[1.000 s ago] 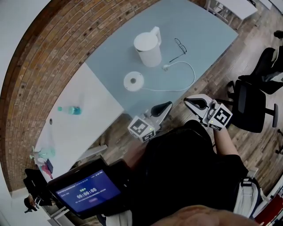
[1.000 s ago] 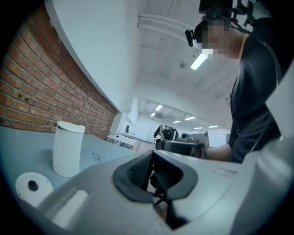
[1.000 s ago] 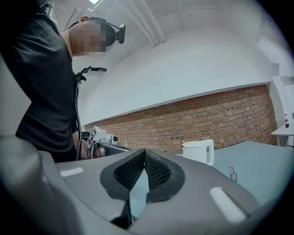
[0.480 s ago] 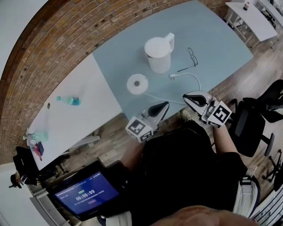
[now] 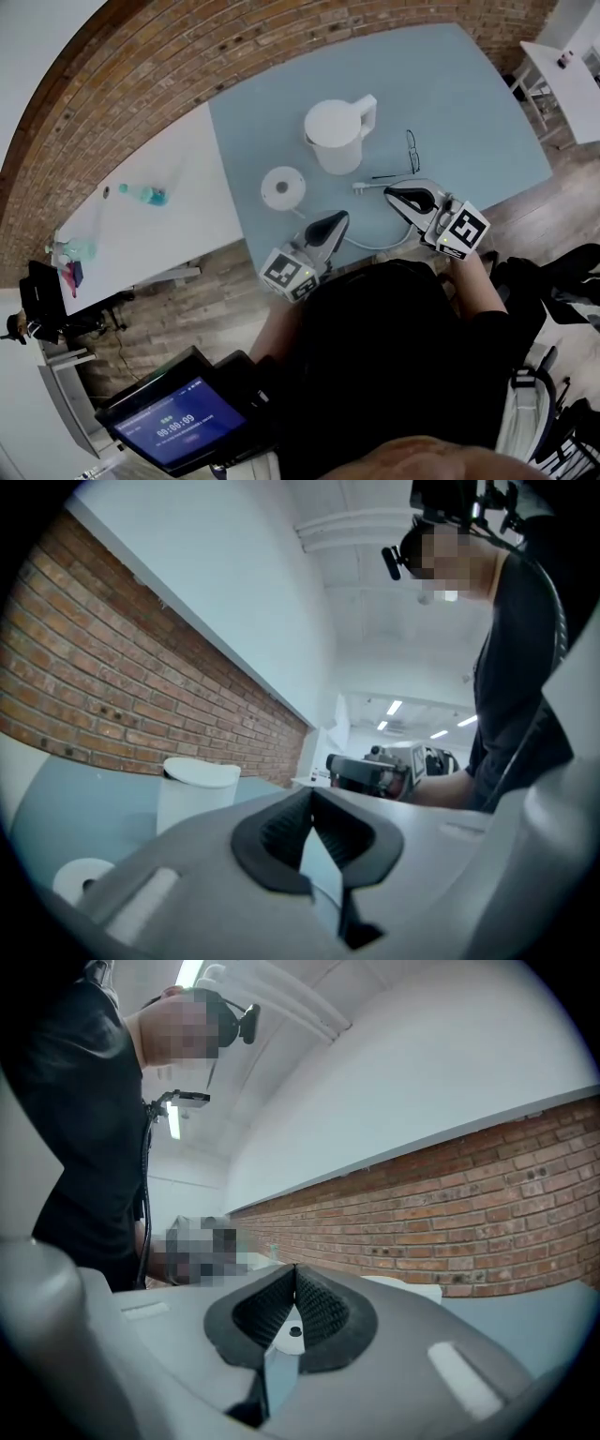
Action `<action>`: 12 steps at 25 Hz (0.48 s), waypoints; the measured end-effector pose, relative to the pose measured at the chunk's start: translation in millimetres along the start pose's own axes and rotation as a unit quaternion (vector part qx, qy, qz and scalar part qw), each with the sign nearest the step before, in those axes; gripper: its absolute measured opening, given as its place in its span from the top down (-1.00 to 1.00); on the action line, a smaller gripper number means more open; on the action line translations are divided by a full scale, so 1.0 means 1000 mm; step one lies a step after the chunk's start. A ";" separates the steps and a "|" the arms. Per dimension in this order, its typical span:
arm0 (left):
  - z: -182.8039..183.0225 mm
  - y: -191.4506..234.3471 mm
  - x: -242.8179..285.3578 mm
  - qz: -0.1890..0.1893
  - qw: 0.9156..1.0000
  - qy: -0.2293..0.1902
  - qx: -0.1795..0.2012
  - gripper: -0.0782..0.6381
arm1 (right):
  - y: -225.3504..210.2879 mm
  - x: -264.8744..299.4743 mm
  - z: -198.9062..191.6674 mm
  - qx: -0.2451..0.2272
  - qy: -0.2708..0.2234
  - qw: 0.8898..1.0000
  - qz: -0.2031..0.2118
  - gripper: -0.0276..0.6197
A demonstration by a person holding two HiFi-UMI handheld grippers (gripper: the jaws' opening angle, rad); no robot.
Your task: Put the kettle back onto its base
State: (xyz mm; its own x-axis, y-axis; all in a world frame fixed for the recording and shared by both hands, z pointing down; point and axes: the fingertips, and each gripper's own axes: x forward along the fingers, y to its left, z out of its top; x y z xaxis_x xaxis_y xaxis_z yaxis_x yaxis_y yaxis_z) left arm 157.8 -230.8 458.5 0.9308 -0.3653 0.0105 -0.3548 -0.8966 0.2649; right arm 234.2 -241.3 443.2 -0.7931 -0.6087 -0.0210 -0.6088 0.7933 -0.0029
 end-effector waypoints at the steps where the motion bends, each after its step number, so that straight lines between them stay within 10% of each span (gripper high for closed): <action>1: 0.000 0.001 0.005 0.007 1.000 0.001 0.001 0.77 | -0.006 -0.002 0.000 0.000 0.000 1.000 0.006 0.90; 12: 0.009 0.007 0.038 0.073 0.997 -0.010 0.021 0.77 | -0.051 -0.007 -0.017 0.010 0.014 0.998 0.054 0.90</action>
State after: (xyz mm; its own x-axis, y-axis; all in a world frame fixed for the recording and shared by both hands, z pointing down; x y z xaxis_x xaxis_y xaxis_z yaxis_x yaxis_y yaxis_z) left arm 189.8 -253.4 452.0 0.8669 -0.4977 0.0273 -0.4908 -0.8428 0.2210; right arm 270.8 -277.6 460.1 -0.8540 -0.5202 0.0063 -0.5202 0.8538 -0.0221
